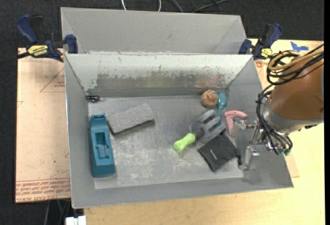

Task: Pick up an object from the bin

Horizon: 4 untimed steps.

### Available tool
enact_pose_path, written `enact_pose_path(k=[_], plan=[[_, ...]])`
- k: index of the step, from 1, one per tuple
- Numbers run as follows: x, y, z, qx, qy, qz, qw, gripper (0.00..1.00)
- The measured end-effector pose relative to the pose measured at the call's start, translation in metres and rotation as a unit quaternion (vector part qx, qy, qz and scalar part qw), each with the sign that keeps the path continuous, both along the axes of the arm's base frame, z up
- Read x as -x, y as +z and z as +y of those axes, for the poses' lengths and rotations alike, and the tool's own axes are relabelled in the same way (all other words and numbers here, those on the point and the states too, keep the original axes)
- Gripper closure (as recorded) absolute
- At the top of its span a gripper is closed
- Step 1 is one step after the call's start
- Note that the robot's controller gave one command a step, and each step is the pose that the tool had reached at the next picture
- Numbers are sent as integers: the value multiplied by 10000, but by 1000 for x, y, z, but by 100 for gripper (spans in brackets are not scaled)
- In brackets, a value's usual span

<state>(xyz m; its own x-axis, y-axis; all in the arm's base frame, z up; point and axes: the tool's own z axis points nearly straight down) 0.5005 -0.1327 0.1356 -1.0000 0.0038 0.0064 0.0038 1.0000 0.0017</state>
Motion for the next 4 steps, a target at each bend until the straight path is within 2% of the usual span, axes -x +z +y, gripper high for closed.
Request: enact_pose_path(k=[1,2,3,4], plan=[[-1,4,0,9,17,-33,10000,0],[-31,-30,29,24,1011,-70,9948,0],[-49,-58,46,-9,1509,-39,9885,0],[-54,-65,61,-10,1126,-53,9936,100]])
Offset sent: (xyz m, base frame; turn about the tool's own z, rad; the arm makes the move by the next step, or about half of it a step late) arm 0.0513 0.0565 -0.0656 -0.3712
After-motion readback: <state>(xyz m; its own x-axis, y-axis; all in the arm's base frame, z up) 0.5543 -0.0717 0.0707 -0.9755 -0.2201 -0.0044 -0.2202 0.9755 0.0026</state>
